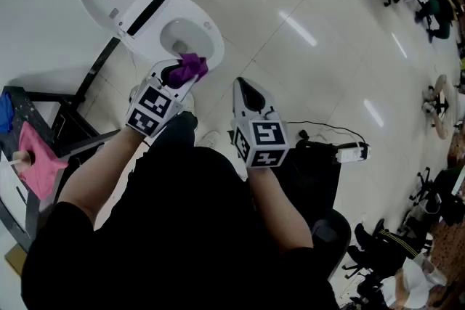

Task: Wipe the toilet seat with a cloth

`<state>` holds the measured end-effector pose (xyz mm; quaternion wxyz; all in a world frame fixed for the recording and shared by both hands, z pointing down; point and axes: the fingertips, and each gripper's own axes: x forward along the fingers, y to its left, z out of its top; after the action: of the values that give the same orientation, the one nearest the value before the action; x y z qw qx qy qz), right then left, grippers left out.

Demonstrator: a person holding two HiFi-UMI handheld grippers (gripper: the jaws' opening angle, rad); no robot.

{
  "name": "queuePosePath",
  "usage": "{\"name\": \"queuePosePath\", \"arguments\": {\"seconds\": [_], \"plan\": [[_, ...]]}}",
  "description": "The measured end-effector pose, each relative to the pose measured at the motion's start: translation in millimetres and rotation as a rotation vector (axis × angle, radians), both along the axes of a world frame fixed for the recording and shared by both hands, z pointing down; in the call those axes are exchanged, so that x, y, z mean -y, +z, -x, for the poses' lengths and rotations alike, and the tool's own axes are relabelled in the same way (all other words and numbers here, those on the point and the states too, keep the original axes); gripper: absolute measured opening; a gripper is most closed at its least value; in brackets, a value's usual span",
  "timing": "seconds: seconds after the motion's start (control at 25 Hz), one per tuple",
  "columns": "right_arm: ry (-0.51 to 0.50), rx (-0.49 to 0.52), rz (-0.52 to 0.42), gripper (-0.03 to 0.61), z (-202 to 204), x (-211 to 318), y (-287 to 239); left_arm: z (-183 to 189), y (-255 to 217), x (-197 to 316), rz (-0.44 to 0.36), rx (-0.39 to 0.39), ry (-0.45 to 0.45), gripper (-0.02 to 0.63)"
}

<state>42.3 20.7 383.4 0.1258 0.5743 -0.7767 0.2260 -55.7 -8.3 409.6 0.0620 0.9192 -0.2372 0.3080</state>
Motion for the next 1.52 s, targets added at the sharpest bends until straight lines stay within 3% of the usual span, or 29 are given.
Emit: {"name": "queuePosePath", "arguments": {"seconds": [0.32,0.84,1.16,1.52], "plan": [[0.037,-0.018,0.069,0.015,-25.1,55.3,56.8,-34.2,89.2,62.9,0.092,0.066,0.015,0.095],[0.062,0.037,0.272,0.015,-39.9,143.4,191.1,-57.4,297.5,189.4,0.279,0.229,-0.029,0.095],[0.087,0.043,0.339,0.015,-68.7,182.3,262.5,-76.3,407.0,215.2,0.352,0.319,-0.003,0.095],[0.125,0.068,0.382,0.015,-84.2,190.9,294.0,-86.2,473.8,206.0,0.433,0.378,0.026,0.095]]}}
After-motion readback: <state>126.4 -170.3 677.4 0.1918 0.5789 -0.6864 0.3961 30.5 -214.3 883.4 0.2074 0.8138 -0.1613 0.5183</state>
